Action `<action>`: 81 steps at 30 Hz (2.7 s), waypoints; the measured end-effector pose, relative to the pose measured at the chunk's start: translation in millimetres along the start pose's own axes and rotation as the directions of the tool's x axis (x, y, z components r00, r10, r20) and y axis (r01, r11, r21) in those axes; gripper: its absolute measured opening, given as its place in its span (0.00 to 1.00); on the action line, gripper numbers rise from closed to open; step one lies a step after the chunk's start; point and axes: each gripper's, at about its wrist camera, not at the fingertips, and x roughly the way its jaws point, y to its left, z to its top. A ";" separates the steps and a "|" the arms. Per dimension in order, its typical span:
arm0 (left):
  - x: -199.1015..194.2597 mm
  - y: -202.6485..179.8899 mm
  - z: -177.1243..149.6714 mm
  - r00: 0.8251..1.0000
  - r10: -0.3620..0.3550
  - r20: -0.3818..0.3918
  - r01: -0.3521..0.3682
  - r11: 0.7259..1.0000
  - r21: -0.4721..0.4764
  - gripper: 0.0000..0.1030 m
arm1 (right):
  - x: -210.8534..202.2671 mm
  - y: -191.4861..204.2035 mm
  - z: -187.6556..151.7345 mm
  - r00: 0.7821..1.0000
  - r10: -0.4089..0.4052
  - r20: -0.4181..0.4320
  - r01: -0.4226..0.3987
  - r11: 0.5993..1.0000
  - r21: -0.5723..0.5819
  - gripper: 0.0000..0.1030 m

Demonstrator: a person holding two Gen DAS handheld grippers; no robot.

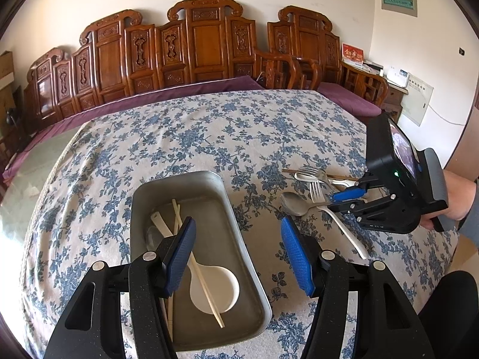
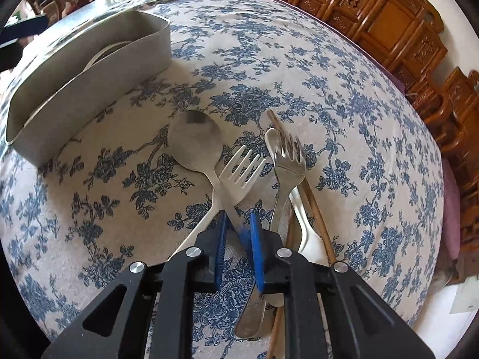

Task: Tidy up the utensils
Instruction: 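Close the right gripper on the metal spoon handle in the pile, then grasp the white plastic fork with the left gripper while the right holds the metal spoon, then carry the white fork into the grey tray and open the left gripper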

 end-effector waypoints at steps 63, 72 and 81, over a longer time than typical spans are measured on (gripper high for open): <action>82.5 -104.8 -16.2 0.962 -0.117 -0.248 0.168 0.966 0.197 0.07 | -65.7 -28.5 -81.2 0.925 -0.102 0.366 -0.092 0.874 0.477 0.02; 37.3 -49.1 -0.7 0.983 -0.044 -0.180 0.067 0.990 0.120 0.07 | -78.5 -2.8 -63.9 0.913 -0.075 0.402 -0.121 0.889 0.442 0.02; 22.9 -4.4 4.5 0.990 0.014 -0.143 -0.004 0.998 0.067 0.07 | -88.5 24.8 -49.0 0.899 -0.037 0.436 -0.154 0.906 0.395 0.02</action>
